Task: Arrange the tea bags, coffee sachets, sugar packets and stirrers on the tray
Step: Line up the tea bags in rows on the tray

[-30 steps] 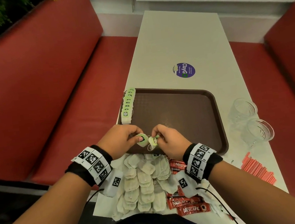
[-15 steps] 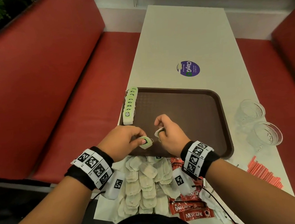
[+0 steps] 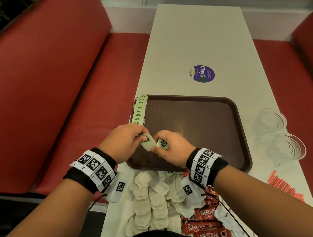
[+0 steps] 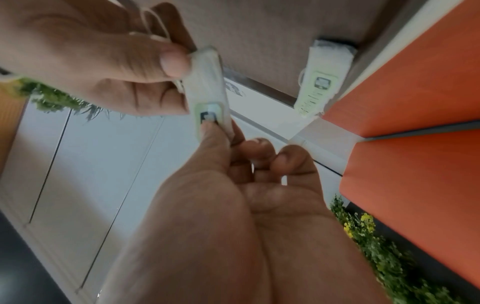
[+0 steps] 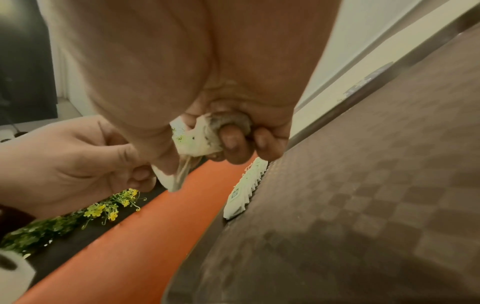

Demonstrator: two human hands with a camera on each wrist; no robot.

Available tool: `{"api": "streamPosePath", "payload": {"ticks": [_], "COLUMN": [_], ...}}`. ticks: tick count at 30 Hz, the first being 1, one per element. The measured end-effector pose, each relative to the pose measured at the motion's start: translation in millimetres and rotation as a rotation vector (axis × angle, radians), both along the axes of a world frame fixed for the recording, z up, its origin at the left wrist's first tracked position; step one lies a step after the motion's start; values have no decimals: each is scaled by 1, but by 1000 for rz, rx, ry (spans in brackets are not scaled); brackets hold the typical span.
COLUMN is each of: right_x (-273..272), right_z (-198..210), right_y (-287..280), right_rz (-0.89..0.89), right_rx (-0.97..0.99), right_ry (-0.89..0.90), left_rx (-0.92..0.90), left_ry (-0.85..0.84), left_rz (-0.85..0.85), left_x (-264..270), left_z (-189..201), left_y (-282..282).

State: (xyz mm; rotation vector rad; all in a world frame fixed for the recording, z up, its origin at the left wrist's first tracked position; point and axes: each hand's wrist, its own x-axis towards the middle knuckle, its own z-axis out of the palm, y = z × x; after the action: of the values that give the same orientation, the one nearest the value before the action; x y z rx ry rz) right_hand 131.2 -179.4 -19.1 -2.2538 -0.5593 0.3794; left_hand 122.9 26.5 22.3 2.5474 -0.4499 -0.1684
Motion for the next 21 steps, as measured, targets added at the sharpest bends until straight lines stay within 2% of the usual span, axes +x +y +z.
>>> {"api": "streamPosePath", "payload": {"ticks": [2,5,9,17,21], "right_x": [2,6,11,11,11], "right_z": [2,3,5,-3,-5], "right_y": [0,-2,-7,-18,-21], "right_rz": [-14,-19,-29,-53,-48], "right_rx": [-18,-29,-45,-48,-46], "right_ry": [49,114,145,180,158], "left_rx": [138,359,525,516,453], "left_ry": [13,156,310,309,212], "left_rz": [32,43,17,151,224], "left_x": [9,25,49,89,90], "left_z": [-4,-12,-19,-33,-41], "left_y": [5,11,11,10,12]}}
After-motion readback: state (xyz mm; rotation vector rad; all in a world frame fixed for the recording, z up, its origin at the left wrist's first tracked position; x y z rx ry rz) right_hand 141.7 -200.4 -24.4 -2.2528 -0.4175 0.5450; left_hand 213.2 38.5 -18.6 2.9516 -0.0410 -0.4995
